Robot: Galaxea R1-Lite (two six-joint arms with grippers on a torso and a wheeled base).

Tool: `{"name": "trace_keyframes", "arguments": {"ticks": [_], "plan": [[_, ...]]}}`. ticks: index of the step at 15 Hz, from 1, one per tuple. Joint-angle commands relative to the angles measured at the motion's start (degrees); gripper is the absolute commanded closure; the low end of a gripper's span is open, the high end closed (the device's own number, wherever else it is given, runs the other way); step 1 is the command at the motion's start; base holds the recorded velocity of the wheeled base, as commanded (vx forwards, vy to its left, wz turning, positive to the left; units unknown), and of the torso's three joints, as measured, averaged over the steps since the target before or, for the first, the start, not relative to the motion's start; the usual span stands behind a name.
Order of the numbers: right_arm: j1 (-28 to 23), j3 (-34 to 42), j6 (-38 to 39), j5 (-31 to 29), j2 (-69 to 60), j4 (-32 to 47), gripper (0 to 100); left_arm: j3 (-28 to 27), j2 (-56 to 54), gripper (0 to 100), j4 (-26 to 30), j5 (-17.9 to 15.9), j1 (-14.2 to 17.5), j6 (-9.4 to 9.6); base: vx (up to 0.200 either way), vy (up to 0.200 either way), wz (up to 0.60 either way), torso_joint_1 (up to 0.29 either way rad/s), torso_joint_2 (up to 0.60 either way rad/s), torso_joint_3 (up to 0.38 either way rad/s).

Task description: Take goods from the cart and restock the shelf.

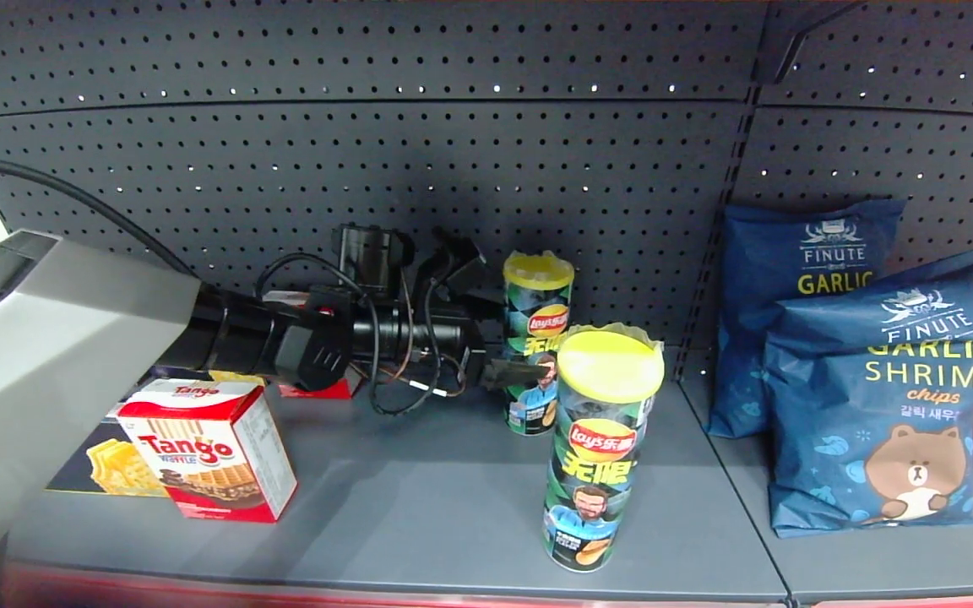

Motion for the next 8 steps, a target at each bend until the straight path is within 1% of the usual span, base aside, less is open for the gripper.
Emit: {"name": "trace_keyframes", "arguments": {"ticks": [1,2,3,7,8], "plan": [[0.1,0.0,0.0,0.0,0.1,0.0,0,2.1,-2.2,0,0.0,1.0,0.6,0.54,0.000,0.000,0.00,0.000,0.00,0.000],[0.1,0.0,0.0,0.0,0.1,0.0,0,3.2,-3.0,0,0.0,1.9,0.7,0.98,0.000,0.000,0.00,0.000,0.00,0.000],[0.1,0.0,0.0,0.0,0.1,0.0,0,3.5,-3.1,0,0.0,2.1,0.7,0.98,0.000,0.000,0.00,0.000,0.00,0.000],[0.1,0.0,0.0,0.0,0.1,0.0,0,3.4,-3.1,0,0.0,3.5,1.5,0.98,0.000,0.000,0.00,0.000,0.00,0.000],[0.1,0.0,0.0,0.0,0.1,0.0,0,3.3,-3.1,0,-0.1,4.5,1.8,0.98,0.000,0.000,0.00,0.000,0.00,0.000]]}}
